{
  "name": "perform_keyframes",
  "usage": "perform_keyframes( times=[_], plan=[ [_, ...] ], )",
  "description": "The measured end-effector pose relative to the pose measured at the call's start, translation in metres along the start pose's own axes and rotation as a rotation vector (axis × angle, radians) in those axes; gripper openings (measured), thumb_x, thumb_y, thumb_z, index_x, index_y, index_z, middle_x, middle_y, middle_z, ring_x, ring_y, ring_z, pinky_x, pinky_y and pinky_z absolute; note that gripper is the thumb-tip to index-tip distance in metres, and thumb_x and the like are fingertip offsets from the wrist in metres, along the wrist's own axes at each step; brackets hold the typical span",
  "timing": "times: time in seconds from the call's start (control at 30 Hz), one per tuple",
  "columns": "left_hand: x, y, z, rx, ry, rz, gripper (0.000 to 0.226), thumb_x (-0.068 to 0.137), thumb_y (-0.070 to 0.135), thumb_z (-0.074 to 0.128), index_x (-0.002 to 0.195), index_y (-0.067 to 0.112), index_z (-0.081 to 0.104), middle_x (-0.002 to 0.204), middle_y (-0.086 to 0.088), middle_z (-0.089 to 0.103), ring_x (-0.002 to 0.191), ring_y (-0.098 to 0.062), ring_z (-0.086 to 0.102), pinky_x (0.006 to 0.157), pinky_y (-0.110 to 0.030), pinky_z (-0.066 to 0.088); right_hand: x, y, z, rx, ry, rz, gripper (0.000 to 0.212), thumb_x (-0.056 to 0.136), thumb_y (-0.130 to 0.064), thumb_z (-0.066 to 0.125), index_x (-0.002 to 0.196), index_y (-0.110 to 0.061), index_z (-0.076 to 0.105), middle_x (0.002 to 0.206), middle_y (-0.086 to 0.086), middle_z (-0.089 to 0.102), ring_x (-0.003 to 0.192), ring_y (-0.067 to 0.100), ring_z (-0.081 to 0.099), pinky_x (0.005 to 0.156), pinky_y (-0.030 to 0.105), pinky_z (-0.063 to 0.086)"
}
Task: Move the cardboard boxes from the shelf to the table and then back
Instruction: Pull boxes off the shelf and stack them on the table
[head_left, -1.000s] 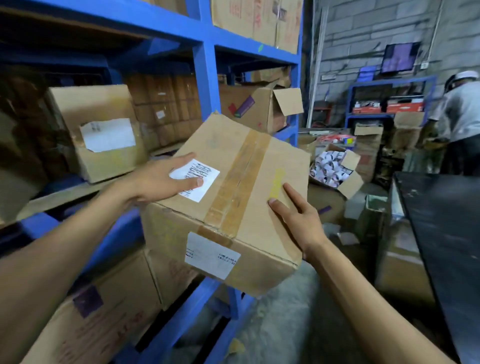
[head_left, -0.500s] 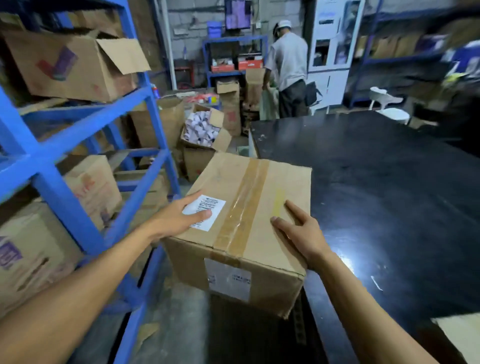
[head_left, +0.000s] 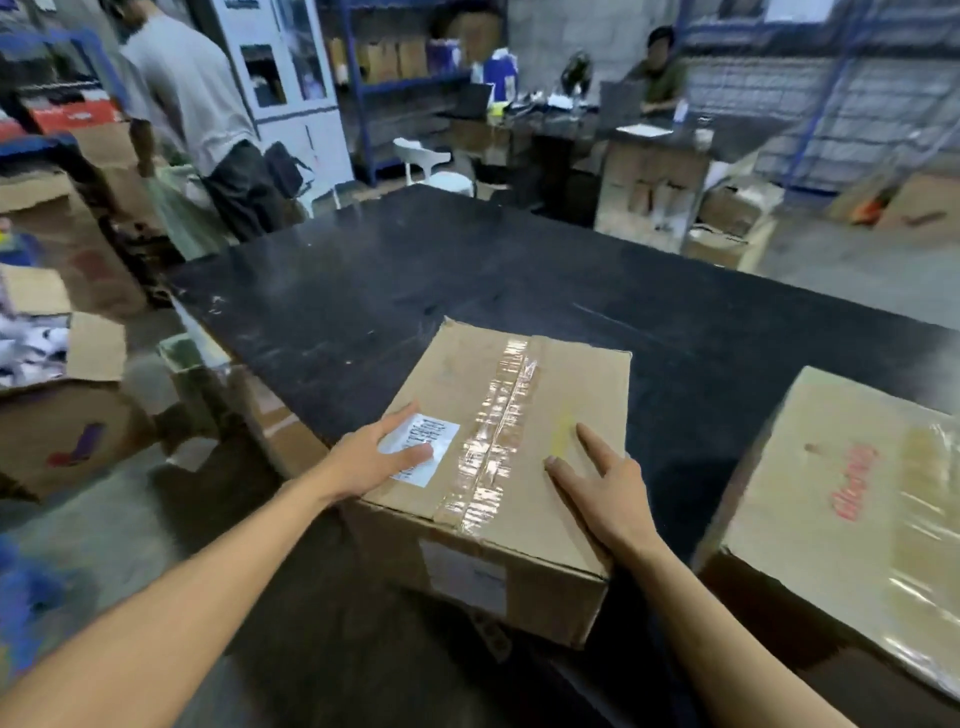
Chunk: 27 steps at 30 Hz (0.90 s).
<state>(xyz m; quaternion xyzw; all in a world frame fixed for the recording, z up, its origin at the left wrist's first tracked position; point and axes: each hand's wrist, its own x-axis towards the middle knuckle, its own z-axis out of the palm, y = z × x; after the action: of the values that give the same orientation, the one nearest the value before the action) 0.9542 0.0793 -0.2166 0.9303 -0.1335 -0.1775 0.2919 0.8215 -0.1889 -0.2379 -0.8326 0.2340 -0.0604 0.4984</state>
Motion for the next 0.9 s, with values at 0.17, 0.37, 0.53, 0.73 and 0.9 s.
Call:
perform_keyframes(
  times=[0.17, 0.37, 0.53, 0.73, 0.9],
  plan=[
    [0.063, 0.018, 0.003, 0.026, -0.065, 0.170, 0.076, 0.083, 0.070, 0.056, 0.150, 0.048, 0.027, 0.156, 0.009, 0.037, 0.141, -0.026, 0.038, 0.113, -0.041, 0.031, 0.012, -0.005, -0.004, -0.648, 0.209, 0.026, 0.061, 0.091, -0.071, 0.023, 0.146, -0.045, 0.029, 0.164, 0.014, 0.002, 0.150, 0.036, -0.006, 0.115, 0.061, -0.011],
    [0.116, 0.051, 0.021, 0.031, -0.131, 0.255, 0.072, 0.088, 0.066, 0.054, 0.151, 0.045, 0.027, 0.154, 0.001, 0.042, 0.139, -0.032, 0.037, 0.111, -0.042, 0.030, 0.038, -0.006, -0.034, -1.003, 0.230, 0.149, 0.072, 0.085, -0.079, -0.001, 0.146, -0.049, 0.021, 0.161, 0.019, 0.018, 0.149, 0.044, 0.004, 0.103, 0.072, -0.021],
    [0.140, 0.071, 0.030, 0.048, -0.191, 0.278, 0.078, 0.083, 0.074, 0.052, 0.151, 0.048, 0.024, 0.155, -0.002, 0.040, 0.138, -0.031, 0.038, 0.109, -0.042, 0.033, 0.045, -0.001, -0.054, -1.053, 0.208, 0.232, 0.074, 0.083, -0.081, -0.001, 0.148, -0.049, 0.016, 0.164, 0.013, 0.012, 0.149, 0.044, -0.005, 0.098, 0.073, -0.025],
    [0.149, 0.094, 0.040, 0.042, -0.234, 0.300, 0.079, 0.084, 0.071, 0.054, 0.152, 0.046, 0.023, 0.156, -0.002, 0.037, 0.140, -0.033, 0.035, 0.112, -0.045, 0.031, 0.053, 0.006, -0.081, -0.956, 0.085, 0.325, 0.070, 0.086, -0.081, 0.009, 0.150, -0.053, 0.006, 0.166, -0.002, -0.002, 0.150, 0.038, -0.014, 0.101, 0.075, -0.018],
    [0.150, 0.105, 0.044, 0.058, -0.241, 0.315, 0.078, 0.086, 0.068, 0.054, 0.153, 0.044, 0.023, 0.157, -0.004, 0.035, 0.141, -0.035, 0.033, 0.111, -0.047, 0.031, 0.050, 0.017, -0.085, -0.890, 0.101, 0.322, 0.067, 0.089, -0.077, 0.011, 0.151, -0.054, 0.002, 0.166, -0.003, -0.009, 0.150, 0.035, -0.015, 0.109, 0.071, -0.012]
  ],
)
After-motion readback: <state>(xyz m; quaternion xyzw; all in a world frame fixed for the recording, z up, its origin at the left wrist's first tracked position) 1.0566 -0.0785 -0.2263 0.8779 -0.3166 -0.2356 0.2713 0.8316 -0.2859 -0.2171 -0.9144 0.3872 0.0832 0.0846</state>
